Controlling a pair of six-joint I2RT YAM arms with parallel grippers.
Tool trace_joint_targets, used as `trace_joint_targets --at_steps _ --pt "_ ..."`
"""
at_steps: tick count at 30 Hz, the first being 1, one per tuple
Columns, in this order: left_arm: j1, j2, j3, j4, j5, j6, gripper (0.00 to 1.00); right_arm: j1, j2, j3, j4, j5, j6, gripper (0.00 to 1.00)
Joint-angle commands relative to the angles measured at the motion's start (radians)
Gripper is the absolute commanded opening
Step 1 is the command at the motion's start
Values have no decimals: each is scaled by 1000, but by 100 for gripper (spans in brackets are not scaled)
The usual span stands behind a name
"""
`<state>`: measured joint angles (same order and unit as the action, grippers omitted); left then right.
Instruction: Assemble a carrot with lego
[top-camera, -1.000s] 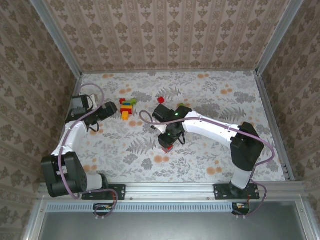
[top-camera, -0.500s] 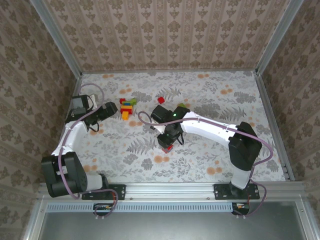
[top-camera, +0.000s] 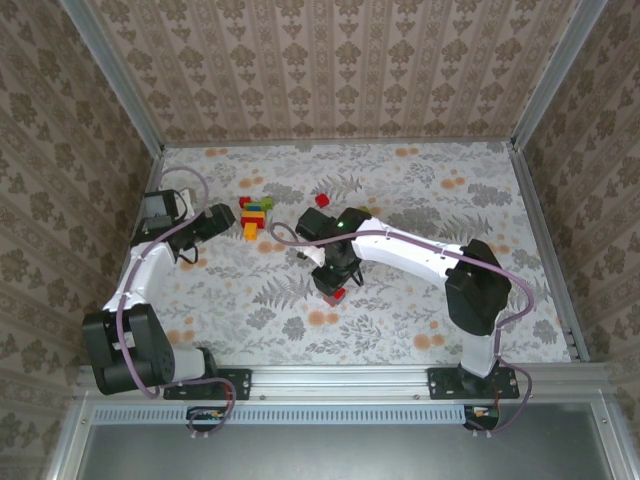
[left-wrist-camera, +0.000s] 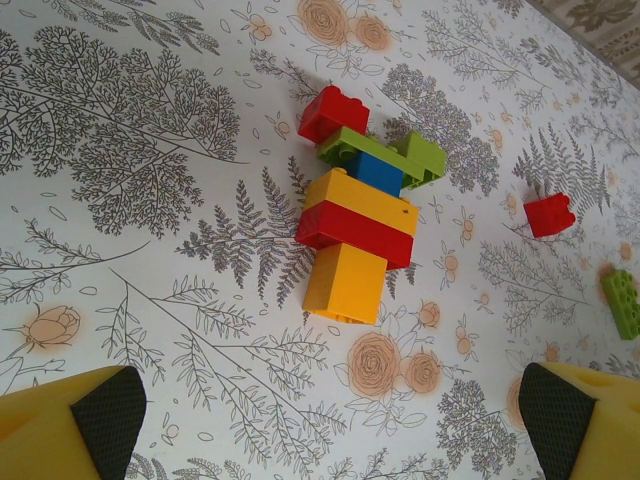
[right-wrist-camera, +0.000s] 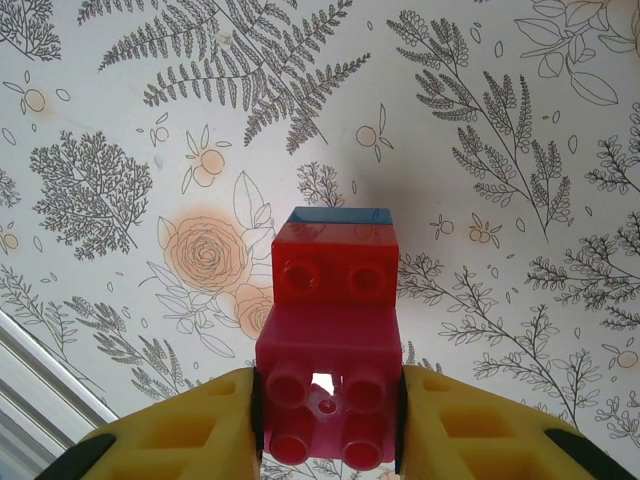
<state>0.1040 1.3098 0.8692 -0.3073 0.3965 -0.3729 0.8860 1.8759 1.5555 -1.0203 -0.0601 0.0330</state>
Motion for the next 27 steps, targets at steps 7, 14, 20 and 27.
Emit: trace_joint_targets --at_steps 7,14,20,27 --pt "-8 -1 27 -7 9 18 100 -13 93 -81 -23 -41 -21 35" --pt "-9 -2 27 -10 8 19 100 -16 50 -19 -43 -38 -25 42" --pt "-8 -1 27 -10 8 20 100 -24 16 27 -44 -35 -27 49" --pt "-8 3 28 2 19 21 100 -25 -65 57 -20 -48 -38 72"
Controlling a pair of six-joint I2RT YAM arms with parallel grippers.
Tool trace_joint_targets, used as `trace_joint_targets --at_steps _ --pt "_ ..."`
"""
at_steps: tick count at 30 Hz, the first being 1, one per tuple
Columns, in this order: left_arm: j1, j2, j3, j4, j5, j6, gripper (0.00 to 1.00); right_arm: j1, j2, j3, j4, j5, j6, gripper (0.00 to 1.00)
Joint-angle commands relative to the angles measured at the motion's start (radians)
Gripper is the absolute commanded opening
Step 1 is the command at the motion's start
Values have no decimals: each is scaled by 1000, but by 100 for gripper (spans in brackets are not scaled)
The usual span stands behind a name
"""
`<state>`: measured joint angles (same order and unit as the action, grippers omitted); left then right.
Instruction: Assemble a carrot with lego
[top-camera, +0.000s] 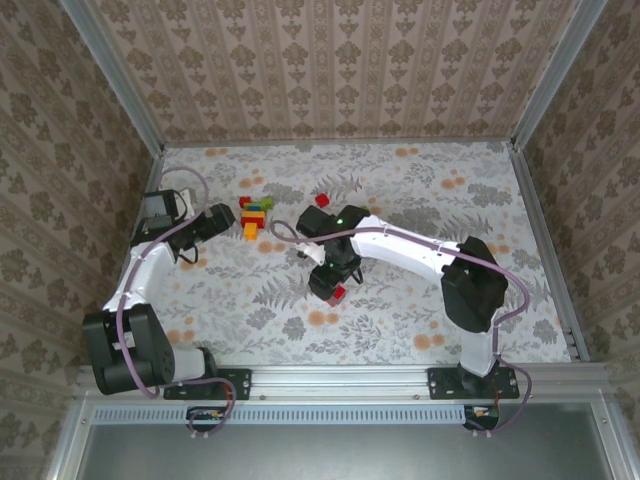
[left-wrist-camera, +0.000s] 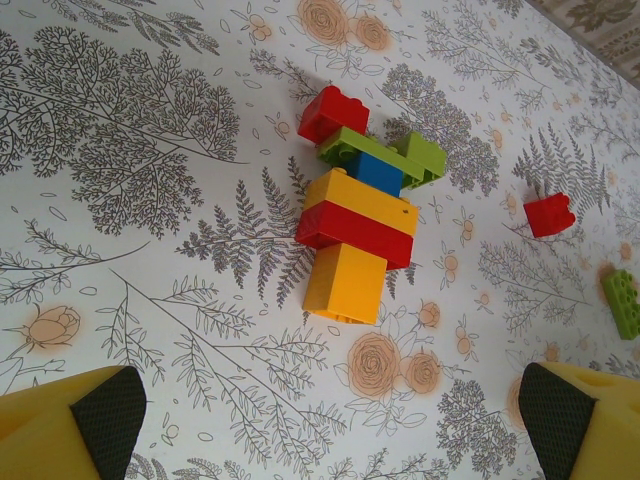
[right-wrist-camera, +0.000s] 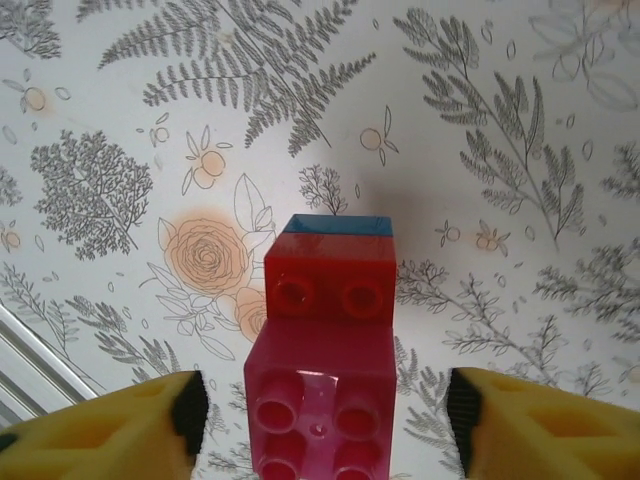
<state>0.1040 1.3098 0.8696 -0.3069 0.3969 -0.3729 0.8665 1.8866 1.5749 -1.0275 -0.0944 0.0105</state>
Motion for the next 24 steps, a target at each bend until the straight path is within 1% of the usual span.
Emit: trace_joint_targets --at_steps 1,3,5,7,8,10,12,14,16,18,21,24 --pt "-8 5 28 7 26 20 100 -5 -97 41 -9 -9 -16 74" --pt "-17 13 32 33 55 19 100 -10 -154 51 -8 20 -15 77" --pt "-39 36 57 54 96 32 100 -19 -216 56 -9 54 -10 78" --pt "-87 74 111 55 116 69 100 -35 -280 50 -12 75 -6 78" --pt "-125 98 150 52 107 100 100 -45 -317 40 -12 86 -3 78" --pt "-185 178 236 41 81 169 100 -70 -377 16 -9 105 3 79" --pt "-229 306 352 11 77 244 100 -102 -439 -24 -6 124 13 79" --pt "-254 446 501 -58 79 285 100 -132 -487 -68 7 121 22 79" --pt "-279 572 625 -86 88 294 100 -155 -544 -121 24 109 32 79" --pt "-311 651 717 -115 57 295 100 -169 -573 -165 34 101 35 79" --pt "-382 770 877 -235 -50 320 100 -181 -600 -218 43 108 41 78" --pt "-452 882 1029 -323 -169 336 100 -183 -599 -223 45 126 49 78"
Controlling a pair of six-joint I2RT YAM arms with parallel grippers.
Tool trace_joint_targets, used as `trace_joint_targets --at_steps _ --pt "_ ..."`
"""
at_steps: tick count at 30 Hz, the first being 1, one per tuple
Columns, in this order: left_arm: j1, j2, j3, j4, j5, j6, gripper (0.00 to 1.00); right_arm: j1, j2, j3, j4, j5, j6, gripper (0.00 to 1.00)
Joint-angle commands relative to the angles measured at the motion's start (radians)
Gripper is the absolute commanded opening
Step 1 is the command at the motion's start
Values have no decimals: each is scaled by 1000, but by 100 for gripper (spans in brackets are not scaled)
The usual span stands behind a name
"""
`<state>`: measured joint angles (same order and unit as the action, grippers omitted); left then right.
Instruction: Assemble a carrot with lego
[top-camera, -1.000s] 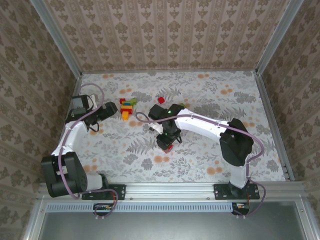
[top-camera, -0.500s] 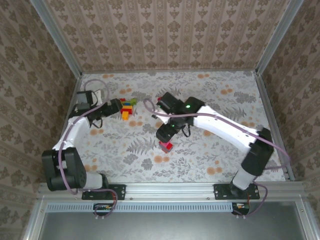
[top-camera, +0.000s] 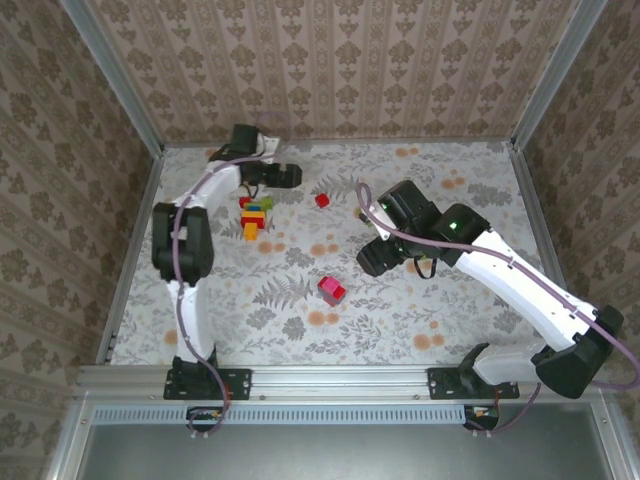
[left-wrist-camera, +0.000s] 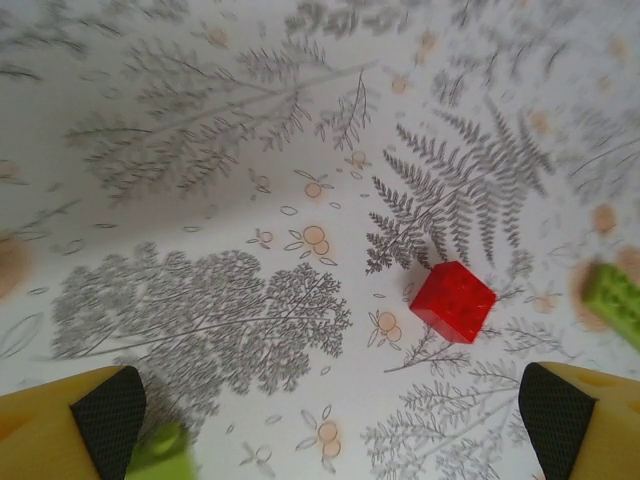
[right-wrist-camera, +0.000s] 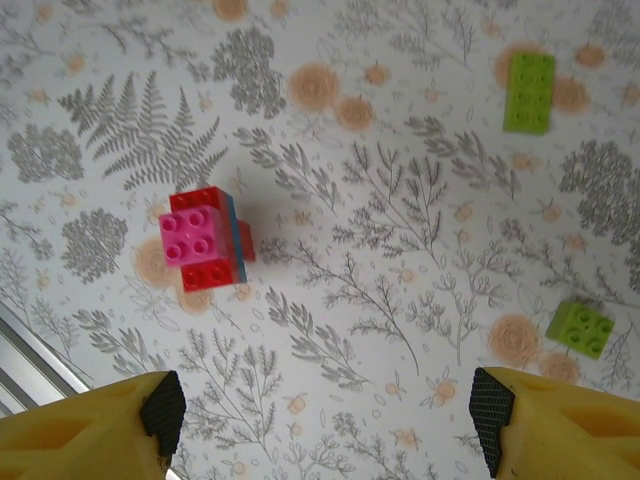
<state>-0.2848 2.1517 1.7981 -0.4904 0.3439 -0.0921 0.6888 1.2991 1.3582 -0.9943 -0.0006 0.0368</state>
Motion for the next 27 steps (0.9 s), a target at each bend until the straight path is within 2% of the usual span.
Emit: trace_joint_targets --at_steps 1,4,7,10,13,17,27 --pt "-84 73 144 -159 -151 64 100 -6 -9 -3 14 34 24 78" --pt "-136 150 246 -217 -215 89 100 -11 -11 1 17 37 28 77" --pt "-156 207 306 -245 -210 82 100 -17 -11 -4 19 43 32 77" --pt "-165 233 326 -250 -223 75 100 -20 -4 -4 24 40 33 76" --pt "-212 262 358 -283 -285 92 98 -22 2 -1 27 38 34 75" --pt "-227 291 380 -307 -337 98 93 -24 -1 -2 33 36 35 75" --pt "-260 321 409 -324 -354 106 85 -32 10 -4 35 27 36 73"
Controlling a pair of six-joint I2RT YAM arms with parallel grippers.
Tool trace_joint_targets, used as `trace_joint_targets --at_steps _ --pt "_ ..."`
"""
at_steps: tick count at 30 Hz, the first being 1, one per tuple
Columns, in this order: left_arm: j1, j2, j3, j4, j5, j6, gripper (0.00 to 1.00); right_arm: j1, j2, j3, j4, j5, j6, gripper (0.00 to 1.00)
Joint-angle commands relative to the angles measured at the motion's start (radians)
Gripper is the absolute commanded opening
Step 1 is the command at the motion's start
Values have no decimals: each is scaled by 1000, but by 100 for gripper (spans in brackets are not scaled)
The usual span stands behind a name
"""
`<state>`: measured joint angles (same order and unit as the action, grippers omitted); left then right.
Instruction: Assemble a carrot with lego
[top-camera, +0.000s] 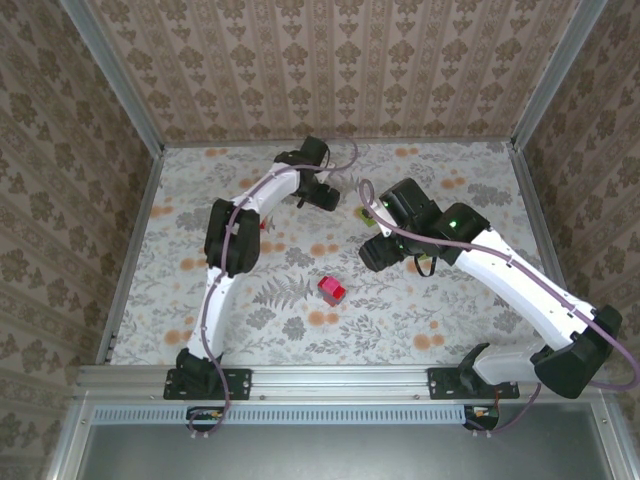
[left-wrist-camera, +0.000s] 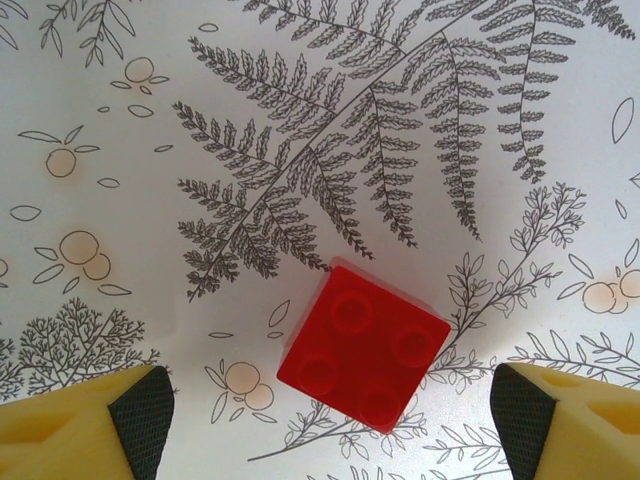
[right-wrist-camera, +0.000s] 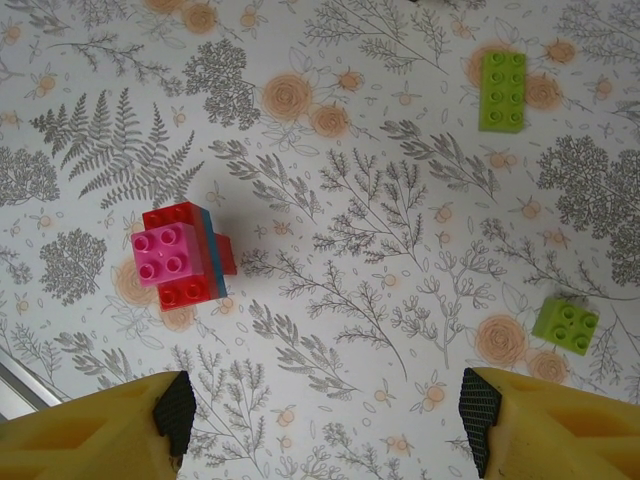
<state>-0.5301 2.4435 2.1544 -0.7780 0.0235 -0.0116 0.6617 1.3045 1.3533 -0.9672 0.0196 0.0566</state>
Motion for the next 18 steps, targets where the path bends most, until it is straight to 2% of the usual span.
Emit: trace_joint_targets --at_steps 1,3,10,18 --pt "-16 37 62 -42 -41 27 83 -5 4 0 10 6 18 73" --pt "-19 53 77 -50 -44 29 83 -5 3 -2 12 4 19 73" --pt "-27 79 96 -48 -23 28 60 -7 1 -5 10 2 19 71" --pt "-27 87 91 -57 -12 33 42 -7 -8 -7 14 16 21 70"
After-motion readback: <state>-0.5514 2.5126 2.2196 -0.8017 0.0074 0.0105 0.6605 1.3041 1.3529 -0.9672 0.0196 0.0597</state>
